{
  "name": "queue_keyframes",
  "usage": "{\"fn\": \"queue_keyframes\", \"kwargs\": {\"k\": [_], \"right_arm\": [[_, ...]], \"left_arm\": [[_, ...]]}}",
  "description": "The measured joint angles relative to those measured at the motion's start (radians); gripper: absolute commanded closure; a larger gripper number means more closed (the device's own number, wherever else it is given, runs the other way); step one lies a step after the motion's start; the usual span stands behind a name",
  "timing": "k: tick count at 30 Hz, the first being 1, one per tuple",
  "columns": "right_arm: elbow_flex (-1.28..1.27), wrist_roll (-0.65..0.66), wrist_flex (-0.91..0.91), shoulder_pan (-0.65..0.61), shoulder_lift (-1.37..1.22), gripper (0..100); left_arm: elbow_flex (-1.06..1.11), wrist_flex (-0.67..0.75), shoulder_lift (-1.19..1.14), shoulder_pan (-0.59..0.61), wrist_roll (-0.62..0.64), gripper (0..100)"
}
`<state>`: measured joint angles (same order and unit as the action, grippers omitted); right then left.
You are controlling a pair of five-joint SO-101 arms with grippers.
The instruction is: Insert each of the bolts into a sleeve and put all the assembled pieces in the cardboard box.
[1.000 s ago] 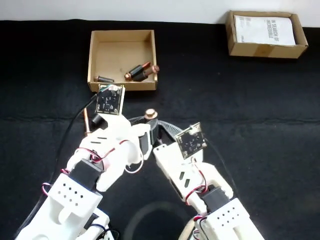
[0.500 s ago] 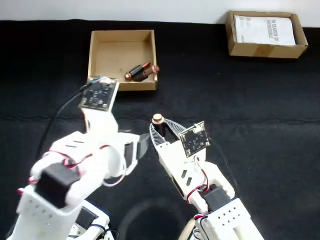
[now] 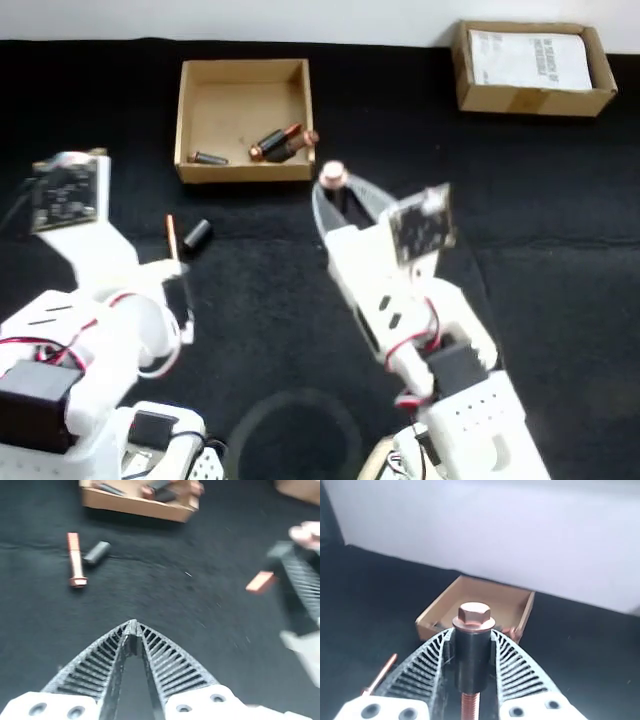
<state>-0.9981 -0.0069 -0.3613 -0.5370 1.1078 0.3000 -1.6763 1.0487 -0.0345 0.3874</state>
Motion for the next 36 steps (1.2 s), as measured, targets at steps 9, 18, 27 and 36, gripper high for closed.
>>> {"fn": "queue_keyframes", "kwargs": {"k": [9, 18, 27, 36], "right_arm": [[0.512, 0.0, -0.08, 0.006, -0.517, 99.1], [1.028, 0.0, -0.1, 0.006, -1.051, 99.1], [1.605, 0.103, -0.1, -0.008, -1.587, 99.1], [2.047, 0.434, 0.064, -0.035, -2.09, 99.1]], "left_arm": [[0.279, 0.201, -0.009, 0.354, 0.002, 99], [0.701, 0.724, -0.011, 0.598, 0.003, 99], [1.002, 1.089, -0.011, 0.618, 0.003, 99], [1.301, 1.521, -0.011, 0.674, 0.003, 99]]}}
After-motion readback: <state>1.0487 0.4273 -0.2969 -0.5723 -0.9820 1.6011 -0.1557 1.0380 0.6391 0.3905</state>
